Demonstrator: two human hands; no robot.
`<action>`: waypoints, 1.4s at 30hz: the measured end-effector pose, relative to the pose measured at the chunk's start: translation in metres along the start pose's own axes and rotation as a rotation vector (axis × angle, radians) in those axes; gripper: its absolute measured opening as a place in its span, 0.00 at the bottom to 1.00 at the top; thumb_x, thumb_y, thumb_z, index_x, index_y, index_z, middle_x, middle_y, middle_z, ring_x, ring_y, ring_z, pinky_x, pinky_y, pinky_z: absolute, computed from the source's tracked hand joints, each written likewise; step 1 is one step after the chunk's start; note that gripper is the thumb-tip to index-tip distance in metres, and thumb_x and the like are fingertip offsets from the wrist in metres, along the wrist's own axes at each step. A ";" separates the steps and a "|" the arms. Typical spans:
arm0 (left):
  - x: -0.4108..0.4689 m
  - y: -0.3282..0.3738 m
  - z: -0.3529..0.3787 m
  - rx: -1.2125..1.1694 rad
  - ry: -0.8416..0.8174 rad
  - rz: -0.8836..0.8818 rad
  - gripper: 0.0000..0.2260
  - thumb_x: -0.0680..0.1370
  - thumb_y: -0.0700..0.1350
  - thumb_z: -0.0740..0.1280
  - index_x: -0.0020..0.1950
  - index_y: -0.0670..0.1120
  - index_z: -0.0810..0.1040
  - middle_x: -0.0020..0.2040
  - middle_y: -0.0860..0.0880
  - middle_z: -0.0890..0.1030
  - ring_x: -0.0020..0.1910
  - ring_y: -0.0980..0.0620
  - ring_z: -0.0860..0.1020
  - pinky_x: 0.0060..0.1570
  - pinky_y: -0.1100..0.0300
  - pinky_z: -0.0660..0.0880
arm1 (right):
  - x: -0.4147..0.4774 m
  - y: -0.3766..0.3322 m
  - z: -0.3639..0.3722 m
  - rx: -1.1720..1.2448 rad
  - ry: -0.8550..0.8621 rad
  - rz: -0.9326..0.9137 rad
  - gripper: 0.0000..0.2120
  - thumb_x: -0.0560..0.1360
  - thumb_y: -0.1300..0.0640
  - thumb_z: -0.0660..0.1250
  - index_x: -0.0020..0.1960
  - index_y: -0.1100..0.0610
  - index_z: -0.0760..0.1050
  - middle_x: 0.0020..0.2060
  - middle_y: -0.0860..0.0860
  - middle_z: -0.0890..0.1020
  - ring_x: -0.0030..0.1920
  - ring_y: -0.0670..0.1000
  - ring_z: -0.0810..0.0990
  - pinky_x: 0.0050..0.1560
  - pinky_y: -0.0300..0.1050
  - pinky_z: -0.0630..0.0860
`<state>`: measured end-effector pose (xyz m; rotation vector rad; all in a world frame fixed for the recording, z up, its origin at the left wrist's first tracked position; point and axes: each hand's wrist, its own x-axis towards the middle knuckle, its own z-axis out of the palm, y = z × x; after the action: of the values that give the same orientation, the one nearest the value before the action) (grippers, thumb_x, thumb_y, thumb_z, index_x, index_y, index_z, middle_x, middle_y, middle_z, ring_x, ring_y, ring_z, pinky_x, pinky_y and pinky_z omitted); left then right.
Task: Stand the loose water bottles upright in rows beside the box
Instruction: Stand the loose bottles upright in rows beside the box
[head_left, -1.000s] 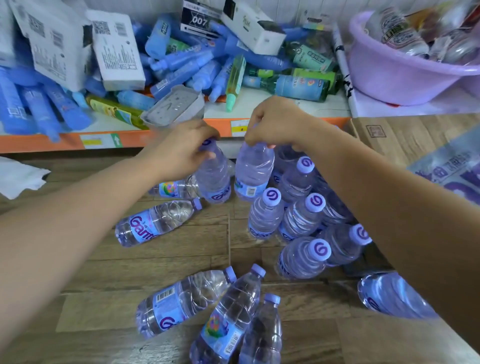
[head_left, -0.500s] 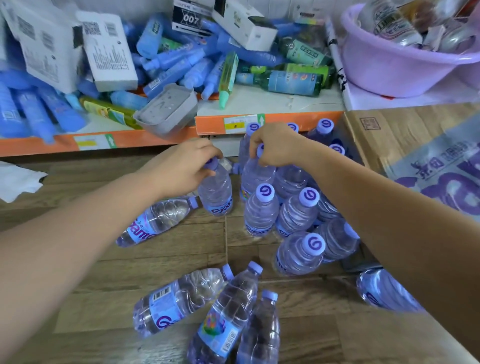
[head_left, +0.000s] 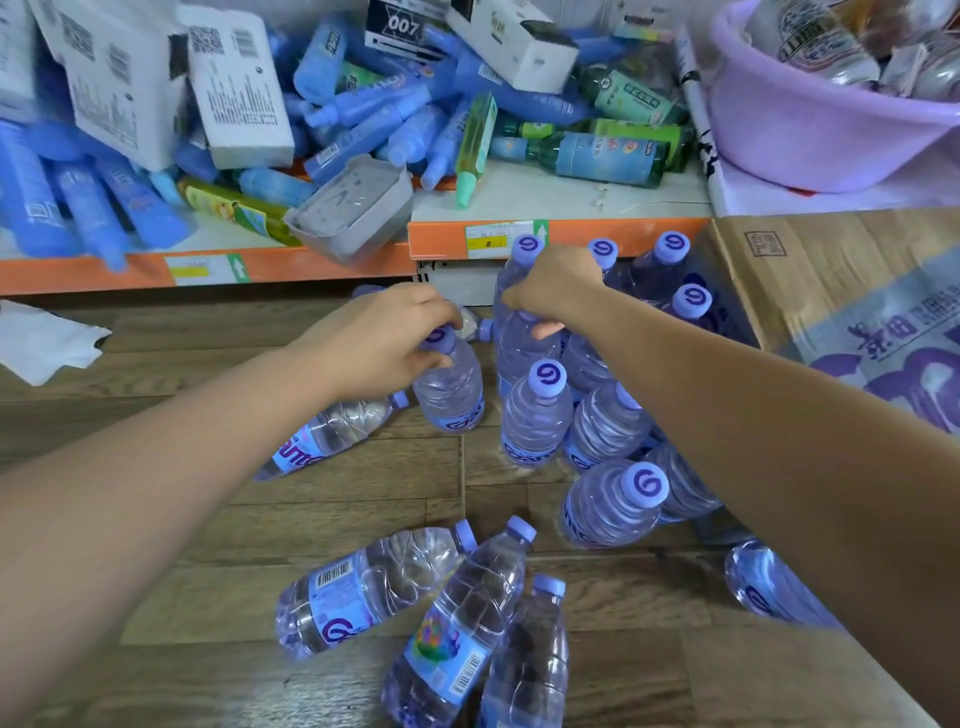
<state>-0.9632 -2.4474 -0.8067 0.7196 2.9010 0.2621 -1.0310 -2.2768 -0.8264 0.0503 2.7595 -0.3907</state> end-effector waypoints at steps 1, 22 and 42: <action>-0.001 0.001 0.000 0.002 -0.006 0.005 0.14 0.74 0.44 0.69 0.58 0.42 0.77 0.56 0.44 0.77 0.58 0.45 0.75 0.57 0.50 0.72 | 0.000 0.000 0.000 0.020 0.012 -0.003 0.17 0.74 0.52 0.61 0.30 0.56 0.59 0.05 0.47 0.60 0.21 0.47 0.65 0.22 0.37 0.61; -0.045 0.048 0.007 -0.076 0.022 -0.036 0.15 0.75 0.45 0.68 0.60 0.44 0.76 0.59 0.46 0.76 0.61 0.47 0.74 0.59 0.54 0.71 | -0.126 0.028 -0.059 -0.277 -0.309 -0.465 0.15 0.77 0.51 0.63 0.37 0.60 0.77 0.23 0.47 0.75 0.28 0.48 0.74 0.32 0.38 0.68; -0.045 0.071 0.022 -0.154 -0.099 -0.009 0.15 0.78 0.43 0.64 0.65 0.48 0.73 0.63 0.51 0.73 0.63 0.50 0.71 0.62 0.56 0.68 | -0.158 0.057 0.166 -0.565 -0.311 -0.589 0.32 0.73 0.68 0.64 0.73 0.61 0.55 0.73 0.57 0.57 0.61 0.65 0.72 0.48 0.56 0.77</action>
<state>-0.8882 -2.4040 -0.8095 0.6735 2.7531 0.4307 -0.8222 -2.2651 -0.9362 -0.8911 2.4207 0.2390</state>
